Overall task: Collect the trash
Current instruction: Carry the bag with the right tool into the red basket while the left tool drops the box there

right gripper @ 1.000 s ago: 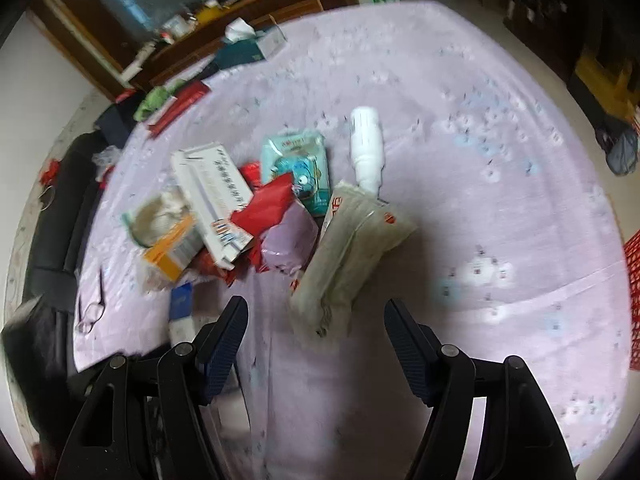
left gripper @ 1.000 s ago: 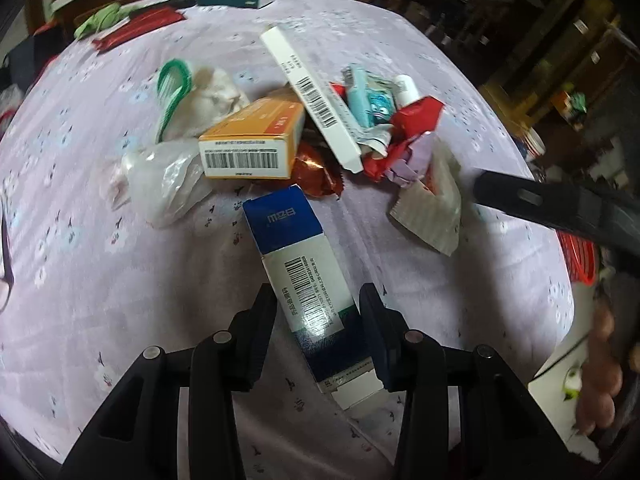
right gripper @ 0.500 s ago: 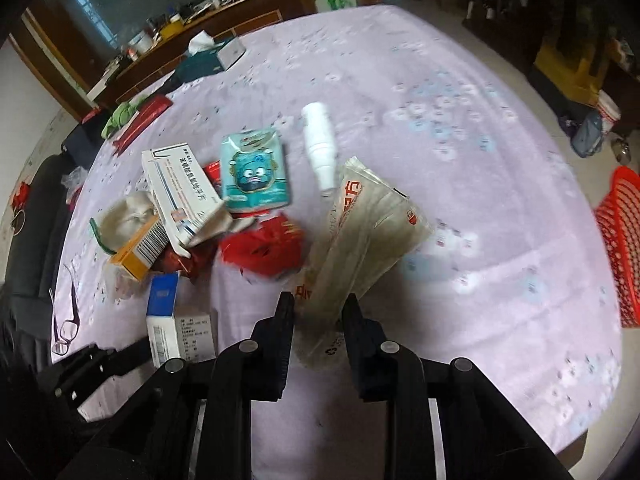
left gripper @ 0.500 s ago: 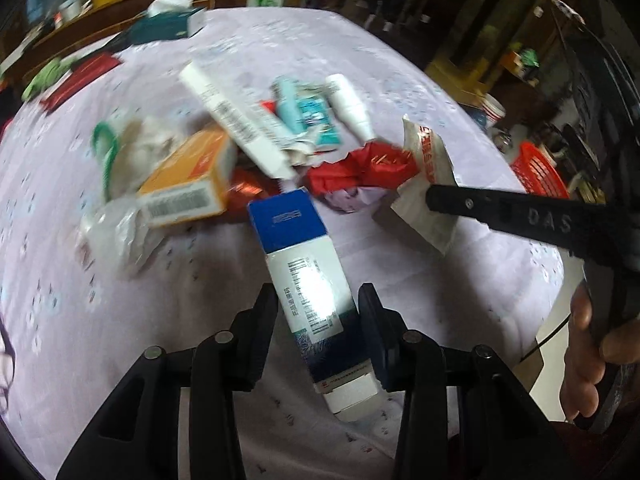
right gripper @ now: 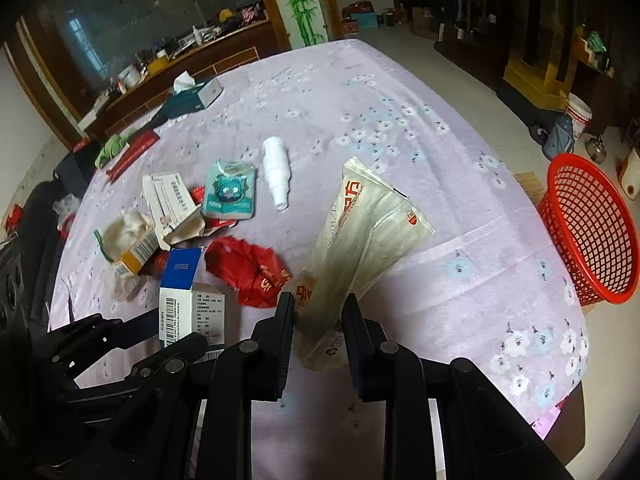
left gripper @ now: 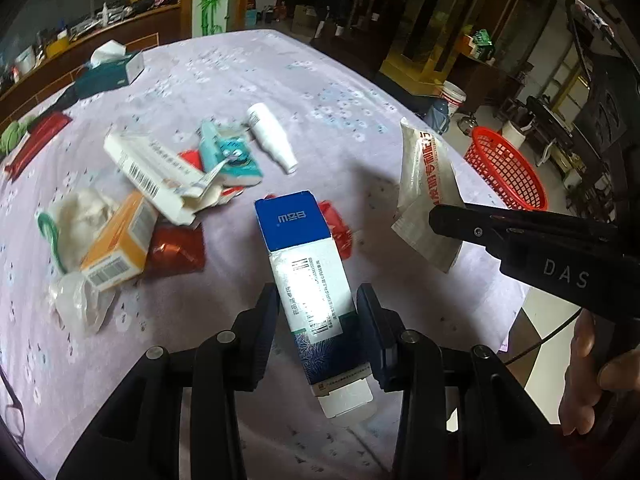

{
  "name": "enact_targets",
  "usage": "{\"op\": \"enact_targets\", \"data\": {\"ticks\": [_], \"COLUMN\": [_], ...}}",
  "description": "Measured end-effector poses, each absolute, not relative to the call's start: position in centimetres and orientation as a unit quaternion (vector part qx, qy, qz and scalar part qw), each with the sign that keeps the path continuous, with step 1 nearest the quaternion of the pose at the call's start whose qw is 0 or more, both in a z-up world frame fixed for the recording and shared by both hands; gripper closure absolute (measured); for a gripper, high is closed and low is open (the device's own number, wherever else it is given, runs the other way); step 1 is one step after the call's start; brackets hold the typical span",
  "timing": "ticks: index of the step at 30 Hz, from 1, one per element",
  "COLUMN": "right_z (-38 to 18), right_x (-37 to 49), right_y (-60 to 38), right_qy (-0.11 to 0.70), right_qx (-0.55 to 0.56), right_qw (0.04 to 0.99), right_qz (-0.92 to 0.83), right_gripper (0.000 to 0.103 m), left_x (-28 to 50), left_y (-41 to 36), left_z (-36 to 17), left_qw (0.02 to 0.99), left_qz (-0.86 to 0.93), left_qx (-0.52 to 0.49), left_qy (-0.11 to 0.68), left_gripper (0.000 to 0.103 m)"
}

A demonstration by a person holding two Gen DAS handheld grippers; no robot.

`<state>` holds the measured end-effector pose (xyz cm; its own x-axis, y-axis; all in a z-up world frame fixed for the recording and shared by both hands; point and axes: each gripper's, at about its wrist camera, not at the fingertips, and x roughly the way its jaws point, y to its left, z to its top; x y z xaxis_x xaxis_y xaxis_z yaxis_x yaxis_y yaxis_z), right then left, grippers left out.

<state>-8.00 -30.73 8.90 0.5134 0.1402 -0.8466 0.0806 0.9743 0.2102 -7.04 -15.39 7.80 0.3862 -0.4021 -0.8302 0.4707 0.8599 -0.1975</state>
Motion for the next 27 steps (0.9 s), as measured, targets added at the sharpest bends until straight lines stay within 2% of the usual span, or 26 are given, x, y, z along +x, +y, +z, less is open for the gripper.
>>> {"op": "enact_targets", "data": {"ticks": [15,27], "right_z": [11.9,13.4], "right_x": [-11.3,-15.2], "right_y": [-40.7,-52.0], "right_qy": [0.452,0.421], "right_qx": [0.164,0.234], "right_qw": [0.877,0.872], "right_qz": [-0.021,-0.091], "right_gripper": [0.077,0.077], "left_x": [-6.3,-5.3], "left_y": [-22.8,-33.6], "left_z": [10.7,13.2], "left_qw": [0.838,0.820], "left_qz": [-0.290,-0.367], "left_qx": [0.045,0.072], "left_qy": [0.460,0.432], "left_gripper": [0.064,0.064]}}
